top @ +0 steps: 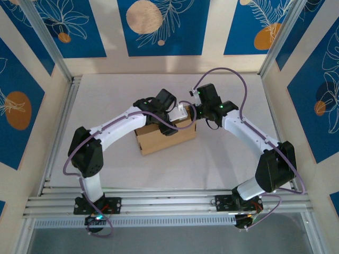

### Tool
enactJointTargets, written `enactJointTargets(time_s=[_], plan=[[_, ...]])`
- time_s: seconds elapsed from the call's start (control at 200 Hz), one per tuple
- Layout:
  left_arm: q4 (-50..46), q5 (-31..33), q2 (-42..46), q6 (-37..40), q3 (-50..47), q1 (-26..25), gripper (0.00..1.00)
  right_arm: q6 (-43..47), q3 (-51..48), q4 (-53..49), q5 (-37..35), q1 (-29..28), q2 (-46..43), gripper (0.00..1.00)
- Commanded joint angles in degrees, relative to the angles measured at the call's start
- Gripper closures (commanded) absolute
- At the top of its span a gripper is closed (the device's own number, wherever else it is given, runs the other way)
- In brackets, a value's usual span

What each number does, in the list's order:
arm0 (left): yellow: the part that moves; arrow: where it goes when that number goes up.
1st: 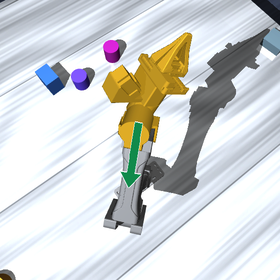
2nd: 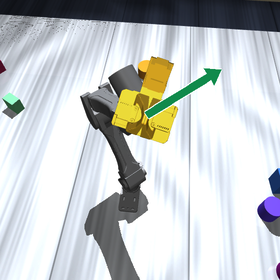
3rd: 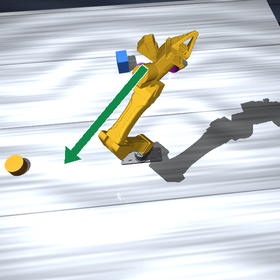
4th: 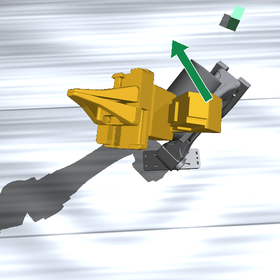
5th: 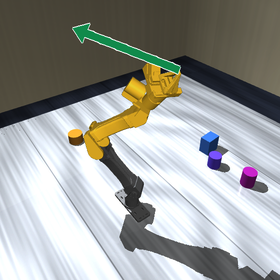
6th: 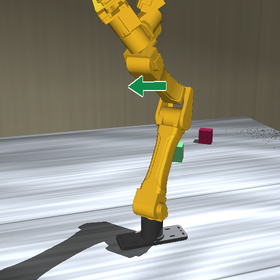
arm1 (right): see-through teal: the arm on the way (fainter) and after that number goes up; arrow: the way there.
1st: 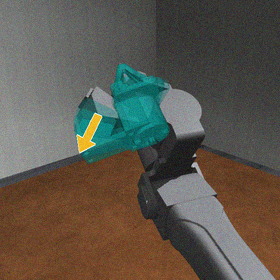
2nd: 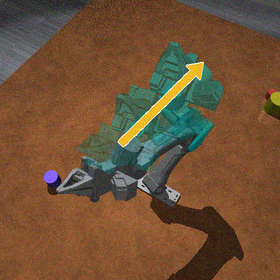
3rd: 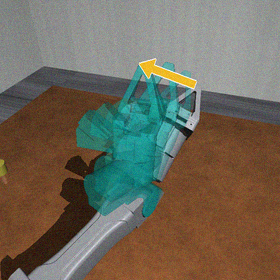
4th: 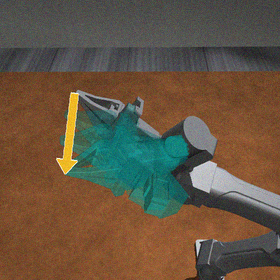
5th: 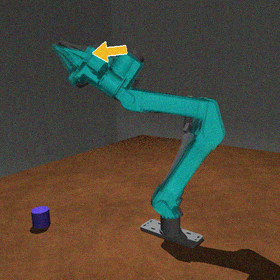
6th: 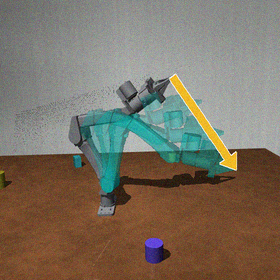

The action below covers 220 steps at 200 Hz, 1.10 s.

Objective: Fold the paper box

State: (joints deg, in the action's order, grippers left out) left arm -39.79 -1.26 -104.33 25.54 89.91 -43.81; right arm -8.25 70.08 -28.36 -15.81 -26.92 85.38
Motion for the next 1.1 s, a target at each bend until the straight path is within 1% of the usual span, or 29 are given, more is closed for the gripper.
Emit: enactJointTargets(time_s=[0.0, 0.04, 0.125, 0.26, 0.35, 0.49, 0.56, 0.605, 0.655, 0.73, 0.835, 0.965, 1.05, 1.095], plan=[[0.5, -2.8, 0.6, -2.2, -1.5, 0.5, 0.25, -3.3, -4.4, -5.9, 1.6, -0.9, 0.0, 1.00], [1.4, -3.1, 2.6, -3.4, -2.2, 0.8, 0.23, -4.5, -5.3, -5.1, 1.9, -0.9, -0.6, 1.00], [3.2, -3.1, 7.2, -6.3, -3.9, 1.6, 0.18, -6.4, -6.8, -3.9, -0.1, -1.0, -1.5, 1.00], [6.2, -2.6, 15.9, -12.8, -7.3, 3.4, 0.17, -8.0, -8.7, -3.0, -2.6, -1.5, -3.4, 1.00], [7.7, 1.3, 23.1, -16.5, -11.2, 3.6, 0.16, -8.6, -10.2, -1.8, -3.2, -1.8, -5.0, 1.00], [5.5, 9.7, 32.5, -20.2, -17.2, 4.1, 0.18, -8.6, -11.7, -0.5, -4.6, -3.0, -7.0, 1.00], [4.5, 14.1, 35.9, -20.8, -20.4, 5.3, 0.18, -8.5, -12.9, 0.4, -5.0, -3.4, -7.7, 1.00], [3.1, 15.4, 37.4, -21.7, -21.5, 7.1, 0.18, -8.6, -13.5, 0.8, -5.3, -3.6, -8.0, 1.00], [1.4, 15.0, 38.5, -23.2, -22.4, 9.6, 0.19, -8.6, -14.2, 1.4, -5.4, -3.7, -8.6, 1.00], [-0.8, 10.3, 40.1, -24.8, -23.4, 11.9, 0.22, -8.9, -14.9, 1.6, -5.3, -3.9, -9.3, 1.00], [-2.3, 7.4, 42.8, -25.5, -25.9, 12.1, 0.25, -9.0, -15.3, 1.9, -5.2, -4.2, -9.9, 1.00], [-3.4, 7.7, 43.1, -25.5, -27.9, 12.2, 0.32, -8.7, -15.5, 2.6, -5.5, -5.0, -9.8, 1.00], [-3.9, 6.2, 42.0, -25.5, -27.7, 12.3, 0.39, -8.8, -15.5, 2.7, -5.4, -5.4, -9.4, 1.00], [-4.6, 6.6, 41.2, -25.5, -27.2, 12.4, 0.44, -8.9, -15.5, 2.8, -5.4, -5.4, -9.4, 1.00]])
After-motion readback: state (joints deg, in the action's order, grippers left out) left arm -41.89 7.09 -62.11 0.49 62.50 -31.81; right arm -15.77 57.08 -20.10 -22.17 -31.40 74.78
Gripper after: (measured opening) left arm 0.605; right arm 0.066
